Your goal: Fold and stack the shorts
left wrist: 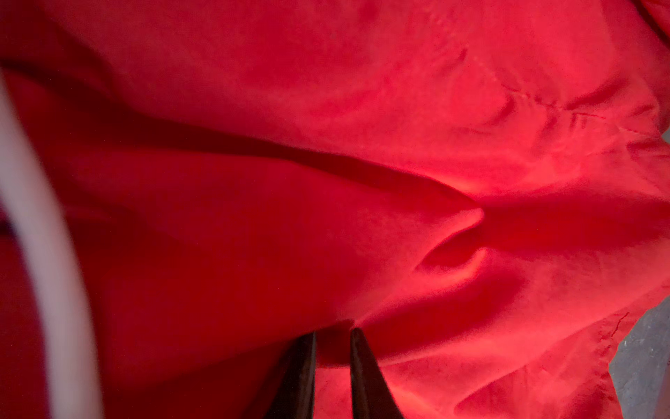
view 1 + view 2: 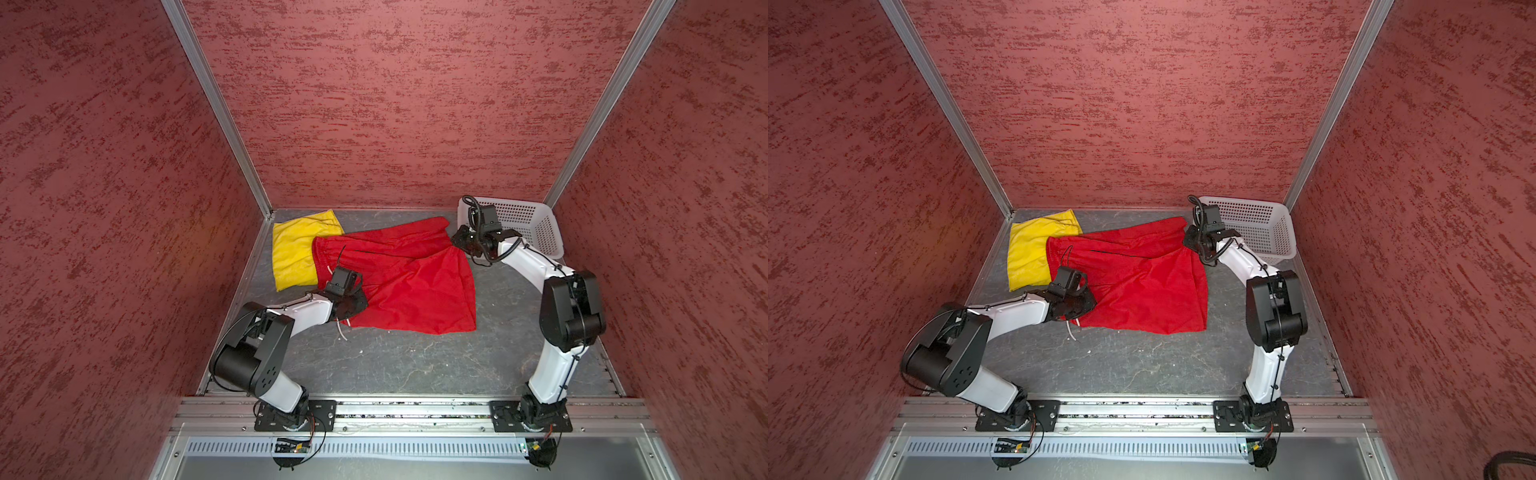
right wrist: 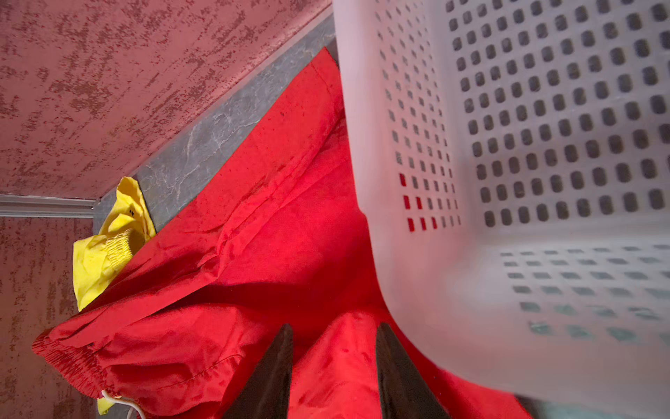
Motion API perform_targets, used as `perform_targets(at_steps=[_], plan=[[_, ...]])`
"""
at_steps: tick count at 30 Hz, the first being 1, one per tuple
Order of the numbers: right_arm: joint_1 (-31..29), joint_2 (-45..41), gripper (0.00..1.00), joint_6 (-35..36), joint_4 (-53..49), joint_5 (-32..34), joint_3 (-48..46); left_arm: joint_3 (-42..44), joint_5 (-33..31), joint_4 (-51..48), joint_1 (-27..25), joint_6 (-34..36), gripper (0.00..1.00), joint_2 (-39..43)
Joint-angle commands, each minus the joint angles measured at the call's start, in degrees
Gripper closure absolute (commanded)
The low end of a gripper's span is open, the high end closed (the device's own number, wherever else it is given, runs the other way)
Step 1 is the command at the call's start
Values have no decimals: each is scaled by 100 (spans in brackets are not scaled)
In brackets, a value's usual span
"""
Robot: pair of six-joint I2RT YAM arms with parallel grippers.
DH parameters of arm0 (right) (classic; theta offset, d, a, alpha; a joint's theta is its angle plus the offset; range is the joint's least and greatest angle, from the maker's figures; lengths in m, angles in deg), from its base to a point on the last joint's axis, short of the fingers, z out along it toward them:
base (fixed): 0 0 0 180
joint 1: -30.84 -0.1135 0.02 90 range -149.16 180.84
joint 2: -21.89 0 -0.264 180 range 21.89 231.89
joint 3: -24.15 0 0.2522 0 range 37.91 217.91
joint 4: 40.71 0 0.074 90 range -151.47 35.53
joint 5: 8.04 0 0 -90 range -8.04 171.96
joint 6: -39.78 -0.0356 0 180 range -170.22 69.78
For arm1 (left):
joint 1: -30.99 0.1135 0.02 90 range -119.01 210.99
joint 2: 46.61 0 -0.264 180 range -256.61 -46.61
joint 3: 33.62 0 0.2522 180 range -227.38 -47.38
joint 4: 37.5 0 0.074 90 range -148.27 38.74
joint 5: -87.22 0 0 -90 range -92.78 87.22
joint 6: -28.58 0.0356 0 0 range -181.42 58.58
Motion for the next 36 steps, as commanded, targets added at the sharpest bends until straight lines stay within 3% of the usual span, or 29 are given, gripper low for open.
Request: perform_targets(at_steps=[1,4,9,17,28,32,36], plan=[[-295,-917,59,210,-331,334,-151,102,-109,-1179,42,-6,78,114],[-783,-1498,55,280,-559,793,-554,-86,-98,-1427,-12,-34,73,511],[-1325,-2126,55,-82,-444,965,-1932,-223,-174,-1818,-115,-63,61,1061],[-2088,-2357,55,-636,-117,1040,-3515,-269,-264,-2159,-186,-60,59,1516],[-2582,-2982,57,-1436,-138,1056,-5164,-1090,-508,-2118,-368,63,58,1035],[-2678,-3837,57,-1984,-559,988,-5928,-1436,-519,-1953,-379,124,58,558],[-2680,-5210,57,-2511,-1439,1090,-6265,-1639,-581,-1813,-365,239,59,106]])
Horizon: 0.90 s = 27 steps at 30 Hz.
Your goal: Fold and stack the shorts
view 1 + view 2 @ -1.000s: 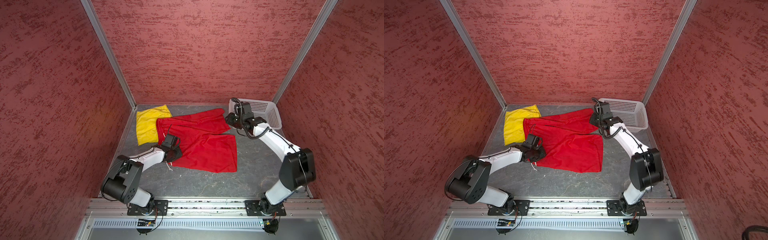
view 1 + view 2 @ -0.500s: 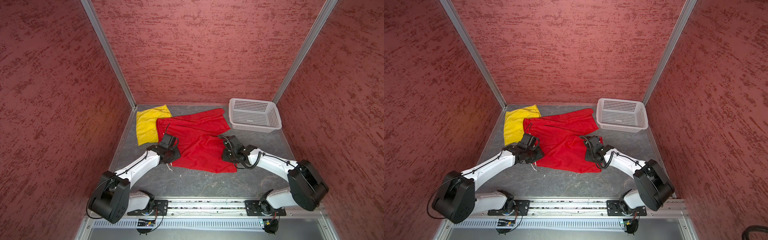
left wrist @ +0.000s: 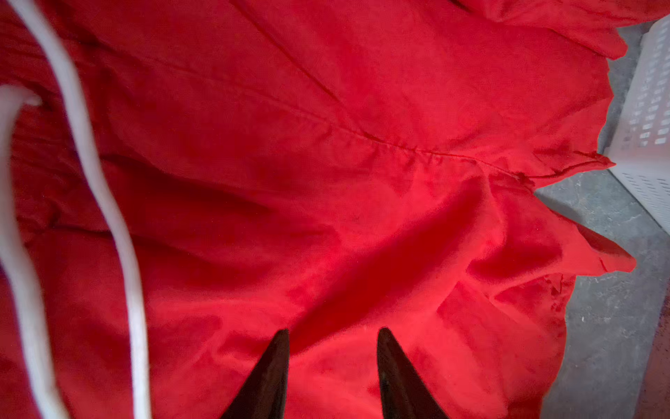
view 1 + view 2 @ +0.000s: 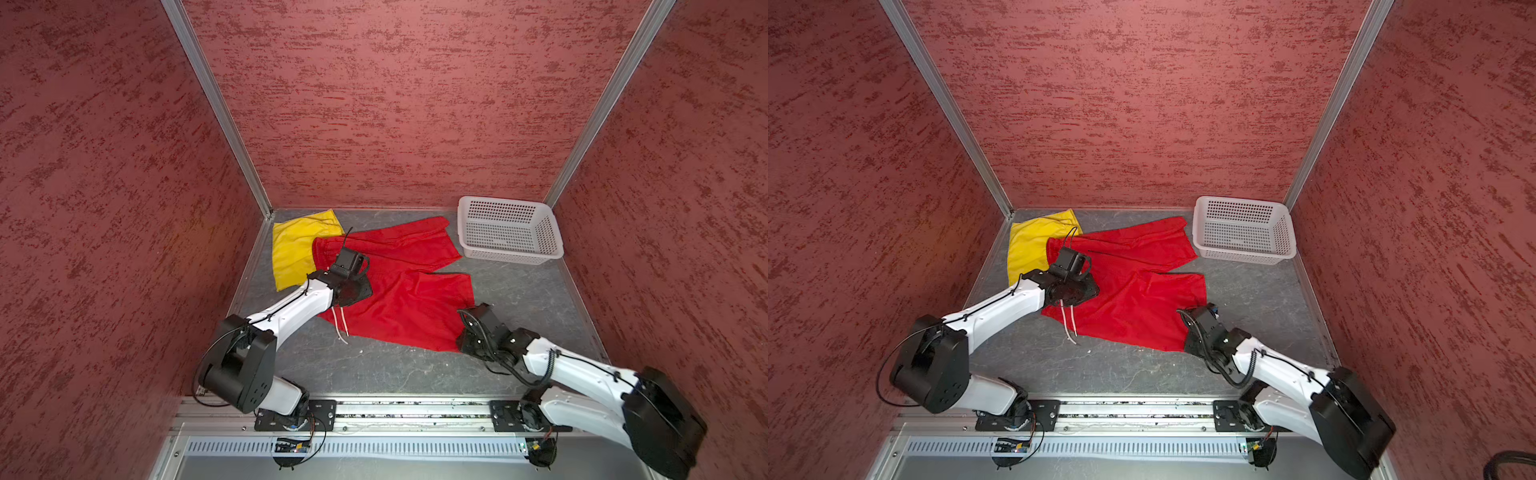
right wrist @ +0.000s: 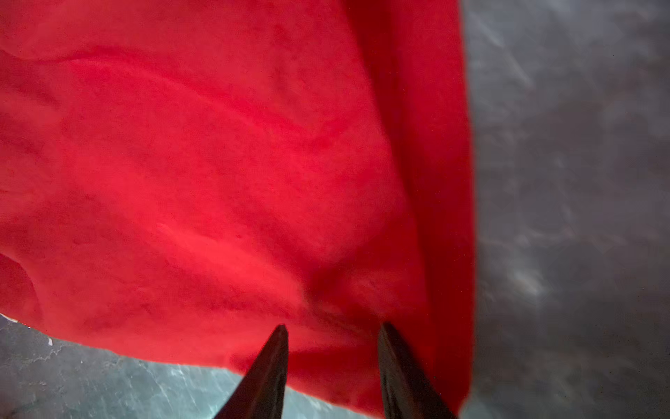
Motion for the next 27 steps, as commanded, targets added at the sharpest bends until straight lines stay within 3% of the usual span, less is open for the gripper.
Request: perform_targets(at_steps=[1,3,6,15,18,21,27], plan=[[-31,-841,57,-777,-1437,306,-162,-126,-177,138,-9,202,59,-294],[44,-1499,58,-804,-1949,672,176,-115,-205,149,-9,217,60,-444],[377,-1705,60,-419,-2262,1030,749,46,-120,231,-29,203,61,-519],[1133,516,58,1037,-963,602,1781,1195,-29,490,-577,-304,63,-171],[1485,1080,58,1357,-353,185,1985,1468,-29,525,-898,-550,63,-90],[2001,1575,66,1605,637,-639,1997,1607,-36,552,-1168,-754,64,-41],[2663,2844,67,1649,1861,-1598,2406,1485,-103,321,-1632,-886,65,-65]])
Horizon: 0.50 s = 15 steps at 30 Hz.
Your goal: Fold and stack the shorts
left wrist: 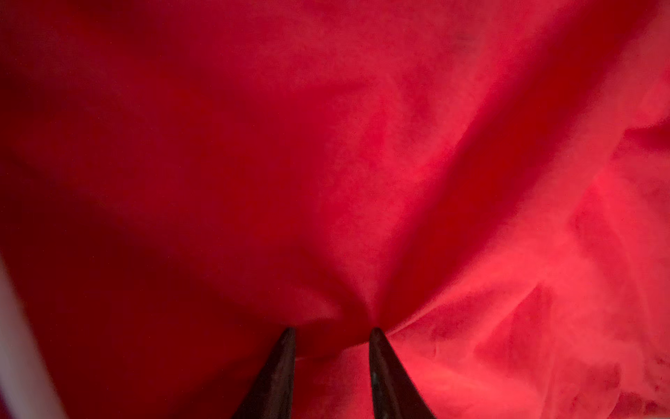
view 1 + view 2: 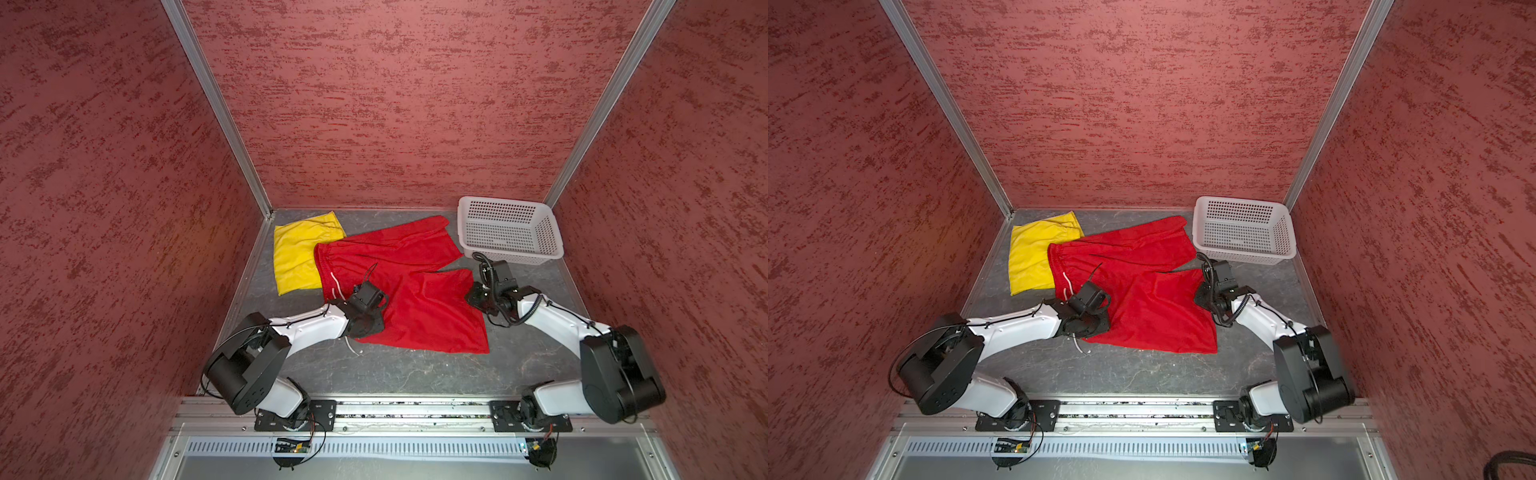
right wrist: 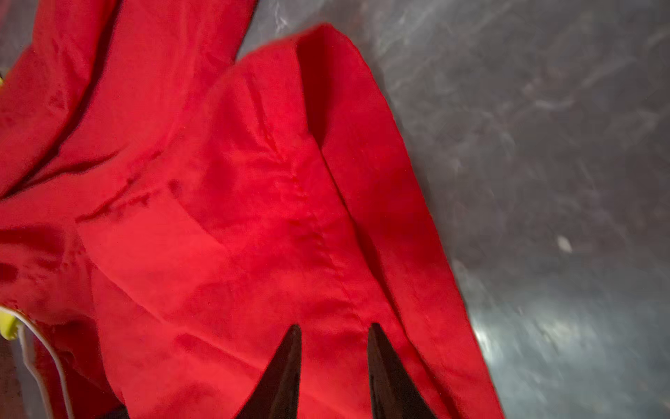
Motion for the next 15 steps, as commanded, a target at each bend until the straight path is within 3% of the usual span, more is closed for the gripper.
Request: perform_targets(at_steps=[1,8,15], plan=[[283,560,67,149,1046,-693,370,36,30,-517,-200,-172,65,-104],[599,1201,64,215,1435,-729,615,278,-82,-731,-280,-361,65,257],[806,1974,59,182,2339,-1348,770,116,-105,-843,-268,-291,65,69]])
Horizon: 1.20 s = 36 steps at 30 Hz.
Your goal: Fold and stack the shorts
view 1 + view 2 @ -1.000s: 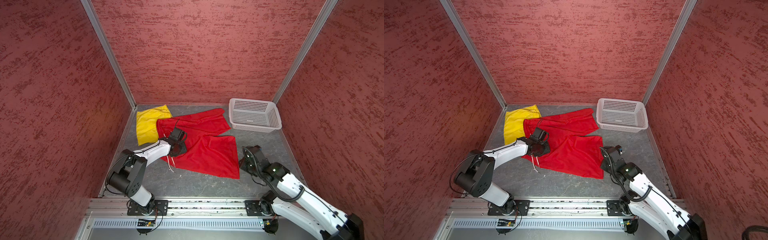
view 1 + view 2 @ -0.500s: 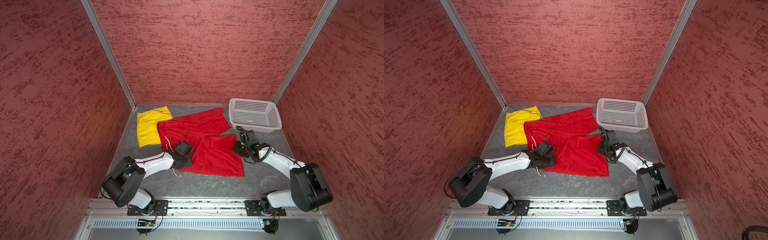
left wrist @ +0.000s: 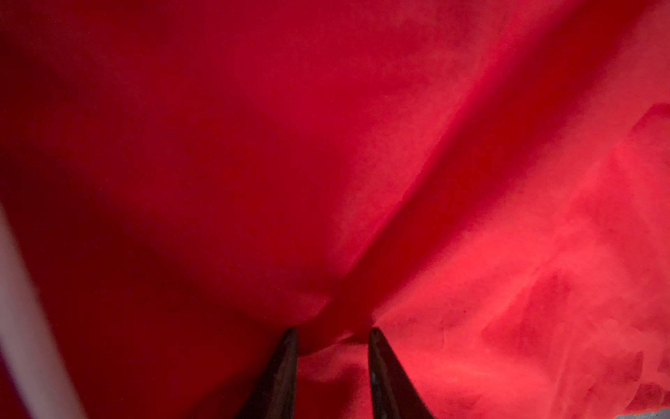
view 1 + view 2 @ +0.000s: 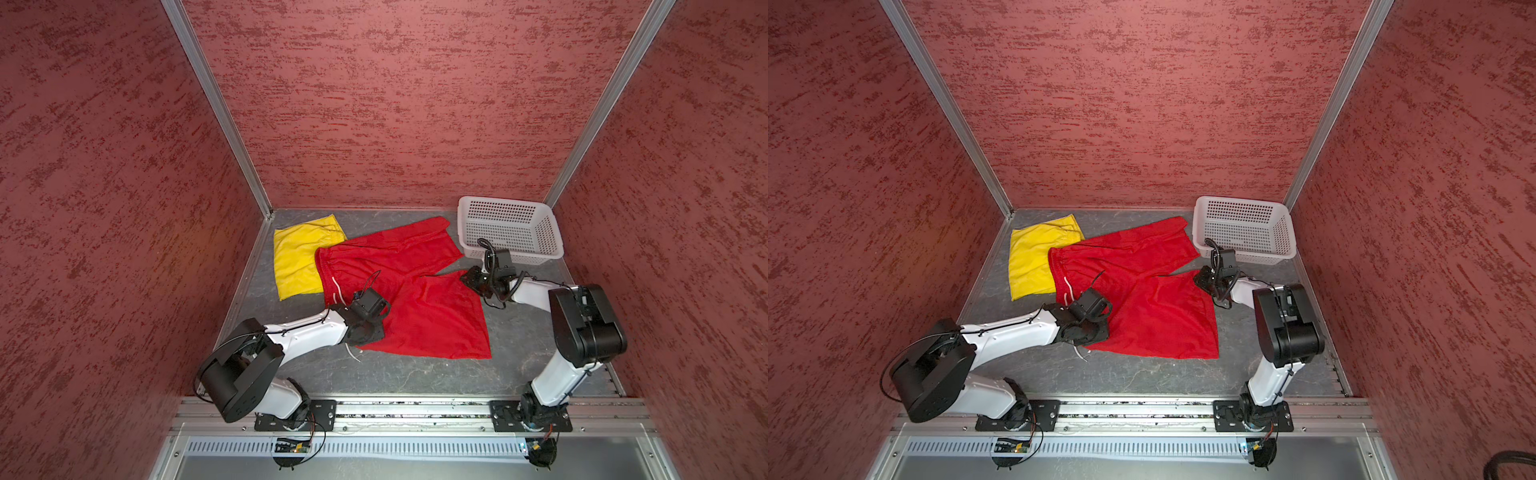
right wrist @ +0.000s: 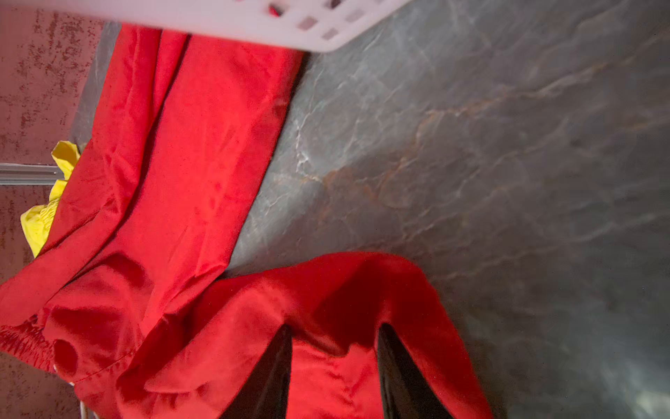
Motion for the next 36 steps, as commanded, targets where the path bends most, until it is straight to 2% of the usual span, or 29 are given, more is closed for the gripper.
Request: perform_targets(at_steps=[1,4,6,7,10,19,20,21,24,27,32,36], plan=[[56,346,59,7,742,-521,245,-31,-46,-435,-14,-32,65,-229],[63,520,78,-117,964,-784,297,-76,-19,-400,-9,-25,65,-347],[65,478,96,-111,980,-704,253,-94,-19,-390,2,-22,65,-376],[84,426,100,-78,922,-654,253,-94,-17,-378,9,-27,65,-394],[182,235,100,38,576,-383,266,-77,25,-346,62,3,65,-446],[380,-230,100,555,-937,1429,650,-2,192,-172,231,76,65,-579],[379,-229,100,583,-934,1471,648,-12,202,-157,243,92,65,-580],[375,-206,93,585,-917,1449,646,-28,227,-151,255,100,61,-582],[375,-150,77,509,-901,1260,642,-172,340,-188,292,175,42,-531],[361,-332,73,389,-875,1104,526,-500,440,-362,317,288,34,-343],[-5,-1174,71,426,-1400,1415,562,-1412,385,-1051,619,682,32,413],[-507,-1452,67,698,-1978,1933,1263,-2072,62,-1403,1313,1183,35,1117]])
